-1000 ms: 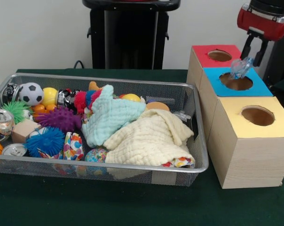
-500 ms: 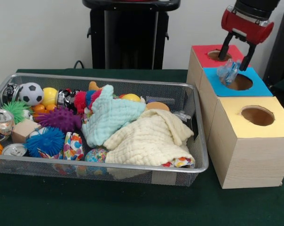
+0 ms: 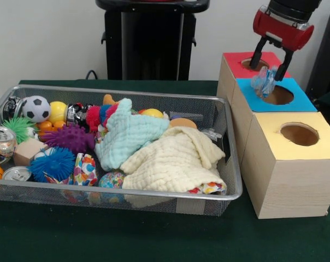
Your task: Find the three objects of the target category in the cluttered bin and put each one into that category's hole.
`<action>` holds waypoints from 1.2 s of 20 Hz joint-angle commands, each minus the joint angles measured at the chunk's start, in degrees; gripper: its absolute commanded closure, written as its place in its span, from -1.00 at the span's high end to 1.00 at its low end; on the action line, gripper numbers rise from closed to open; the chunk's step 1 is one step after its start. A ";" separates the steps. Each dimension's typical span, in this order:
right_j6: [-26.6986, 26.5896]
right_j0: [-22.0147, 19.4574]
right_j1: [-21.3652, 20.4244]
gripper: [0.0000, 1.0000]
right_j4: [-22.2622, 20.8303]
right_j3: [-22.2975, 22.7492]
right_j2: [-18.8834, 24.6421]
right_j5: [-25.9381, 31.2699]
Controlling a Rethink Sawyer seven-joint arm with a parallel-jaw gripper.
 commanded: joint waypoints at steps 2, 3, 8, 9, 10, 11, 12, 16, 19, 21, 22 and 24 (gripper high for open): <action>-1.40 -5.30 -2.08 1.00 4.53 0.90 6.07 5.40; -1.81 -5.77 -2.50 1.00 5.14 0.62 6.86 6.10; -4.64 -9.44 -3.52 1.00 7.93 0.36 11.52 6.71; -4.60 -9.61 -3.99 1.00 8.20 0.32 11.92 6.79; -4.57 -10.29 -4.26 1.00 9.19 0.74 13.05 5.41; -4.07 -10.34 -4.57 1.00 9.48 0.90 13.32 4.82; -4.30 -11.24 -5.04 1.00 10.76 1.74 14.73 3.21; -6.21 -11.99 -6.44 1.00 8.53 -1.65 13.79 9.10; -9.01 -11.50 -7.61 1.00 2.30 -6.89 9.89 18.44; -12.20 -10.71 -7.64 1.00 -4.21 -11.24 6.52 22.96; -13.75 -10.75 -7.61 1.00 -7.00 -12.22 5.65 22.69; -15.90 -12.62 -7.65 1.00 -9.52 -12.04 6.92 20.62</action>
